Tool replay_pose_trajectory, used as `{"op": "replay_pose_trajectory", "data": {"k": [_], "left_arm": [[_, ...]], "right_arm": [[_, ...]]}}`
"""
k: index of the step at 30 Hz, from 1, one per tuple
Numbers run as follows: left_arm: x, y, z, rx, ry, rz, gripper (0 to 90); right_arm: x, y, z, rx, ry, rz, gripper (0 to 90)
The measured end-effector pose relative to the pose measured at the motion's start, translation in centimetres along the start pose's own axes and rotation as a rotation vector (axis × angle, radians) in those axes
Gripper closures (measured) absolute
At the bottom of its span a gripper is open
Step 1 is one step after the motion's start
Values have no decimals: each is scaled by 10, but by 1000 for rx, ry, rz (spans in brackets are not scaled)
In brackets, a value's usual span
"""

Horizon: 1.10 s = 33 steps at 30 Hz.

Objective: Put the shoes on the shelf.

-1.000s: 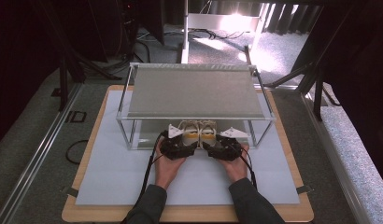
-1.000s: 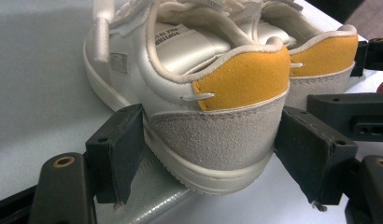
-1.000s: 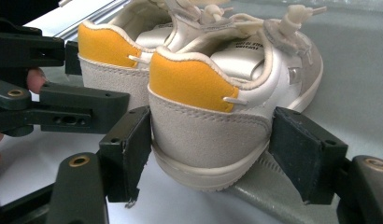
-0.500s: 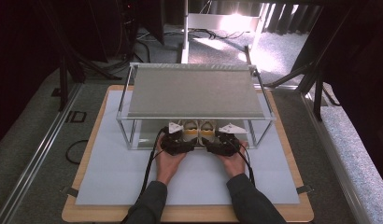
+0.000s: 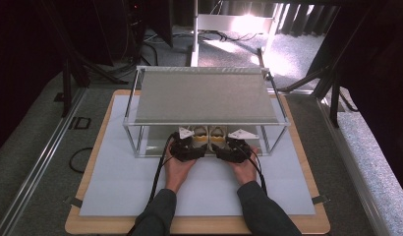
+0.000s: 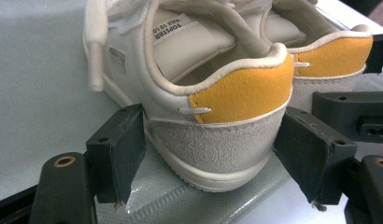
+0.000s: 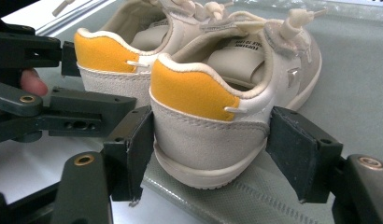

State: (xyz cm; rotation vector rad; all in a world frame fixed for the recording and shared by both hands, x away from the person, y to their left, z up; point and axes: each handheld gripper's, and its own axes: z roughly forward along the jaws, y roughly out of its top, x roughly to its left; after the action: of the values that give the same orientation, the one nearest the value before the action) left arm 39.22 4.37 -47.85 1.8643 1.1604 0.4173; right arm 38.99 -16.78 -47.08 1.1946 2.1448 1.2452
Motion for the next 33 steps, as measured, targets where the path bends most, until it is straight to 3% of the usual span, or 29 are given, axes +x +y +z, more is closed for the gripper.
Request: {"op": "replay_pose_trajectory", "data": {"k": [7,12,18,22,26,33], "left_arm": [[2,-2,1,6,-15,-29,249],[1,-3,-1,0,7,-25,212],[3,-6,-11,-27,-7,-67,209],[3,-8,-28,-32,-22,-33,215],[3,-11,-38,-26,-36,-18,231],[17,-34,-67,3,-28,7,231]], "right_arm": [[0,-3,1,10,-2,3,323],[0,-3,0,3,-2,15,313],[1,-2,-7,-18,-1,8,296],[5,-2,-24,-38,9,-6,296],[3,-6,-37,-25,8,-20,296],[-7,-20,-58,-3,-4,-21,299]]}}
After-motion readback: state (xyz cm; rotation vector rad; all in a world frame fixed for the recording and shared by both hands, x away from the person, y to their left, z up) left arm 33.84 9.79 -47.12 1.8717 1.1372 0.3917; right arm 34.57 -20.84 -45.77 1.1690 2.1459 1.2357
